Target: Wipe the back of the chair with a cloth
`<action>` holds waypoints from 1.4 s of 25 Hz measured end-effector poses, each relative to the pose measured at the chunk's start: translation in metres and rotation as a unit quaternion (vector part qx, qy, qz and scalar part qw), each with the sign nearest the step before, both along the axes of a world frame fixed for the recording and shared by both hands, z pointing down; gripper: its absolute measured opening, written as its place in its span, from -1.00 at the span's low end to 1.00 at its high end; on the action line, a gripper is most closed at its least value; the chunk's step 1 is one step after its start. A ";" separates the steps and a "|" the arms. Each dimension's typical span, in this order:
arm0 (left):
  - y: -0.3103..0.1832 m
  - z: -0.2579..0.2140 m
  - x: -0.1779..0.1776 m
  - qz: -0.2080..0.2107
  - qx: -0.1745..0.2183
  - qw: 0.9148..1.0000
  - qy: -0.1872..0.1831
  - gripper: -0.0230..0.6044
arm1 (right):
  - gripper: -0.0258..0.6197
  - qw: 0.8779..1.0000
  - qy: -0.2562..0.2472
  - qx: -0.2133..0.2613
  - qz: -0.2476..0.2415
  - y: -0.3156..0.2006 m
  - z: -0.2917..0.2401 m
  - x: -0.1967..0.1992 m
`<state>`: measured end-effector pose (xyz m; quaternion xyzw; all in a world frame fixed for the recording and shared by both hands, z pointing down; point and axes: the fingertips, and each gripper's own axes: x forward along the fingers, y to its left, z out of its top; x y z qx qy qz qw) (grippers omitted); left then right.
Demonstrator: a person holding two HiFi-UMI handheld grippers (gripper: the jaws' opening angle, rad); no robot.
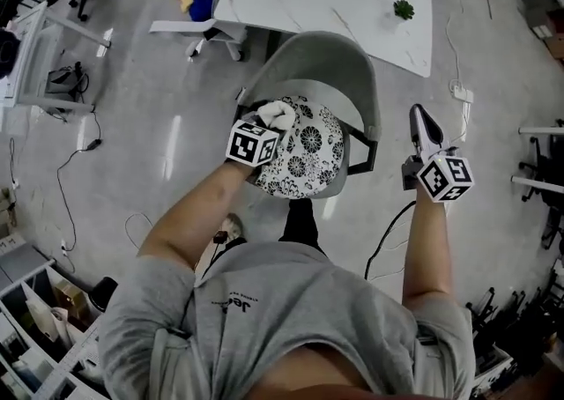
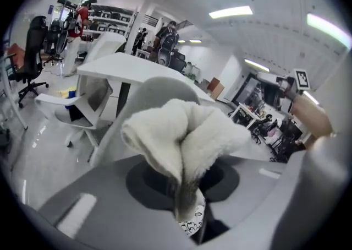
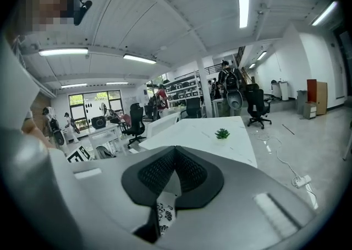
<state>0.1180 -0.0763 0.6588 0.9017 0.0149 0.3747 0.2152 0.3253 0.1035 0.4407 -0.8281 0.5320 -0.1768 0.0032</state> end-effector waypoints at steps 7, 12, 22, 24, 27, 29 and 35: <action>-0.046 -0.043 -0.077 -0.059 0.000 0.998 0.006 -0.47 | -0.91 1.000 0.004 0.009 -0.027 -0.037 -0.034 -0.054; -0.052 0.013 -0.089 -0.086 -0.011 0.995 -0.041 -0.47 | -0.91 1.000 -0.007 0.000 -0.024 -0.045 -0.007 -0.051; -0.061 0.174 0.001 -0.178 -0.058 0.974 -0.127 -0.47 | -0.91 0.999 -0.028 -0.019 -0.027 -0.051 0.089 0.043; -0.070 0.203 0.014 -0.208 -0.063 0.966 -0.144 -0.47 | -0.91 0.999 -0.032 -0.024 -0.029 -0.049 0.106 0.057; -0.087 0.237 0.026 -0.271 -0.074 0.946 -0.159 -0.47 | -0.91 0.998 -0.036 -0.030 -0.031 -0.041 0.125 0.072; -0.099 0.252 0.029 -0.317 -0.079 0.930 -0.167 -0.47 | -0.91 0.998 -0.041 -0.033 -0.030 -0.033 0.135 0.079; -0.121 0.265 0.053 -0.340 -0.062 0.921 -0.179 -0.47 | -0.91 0.997 -0.055 -0.041 -0.026 -0.015 0.151 0.090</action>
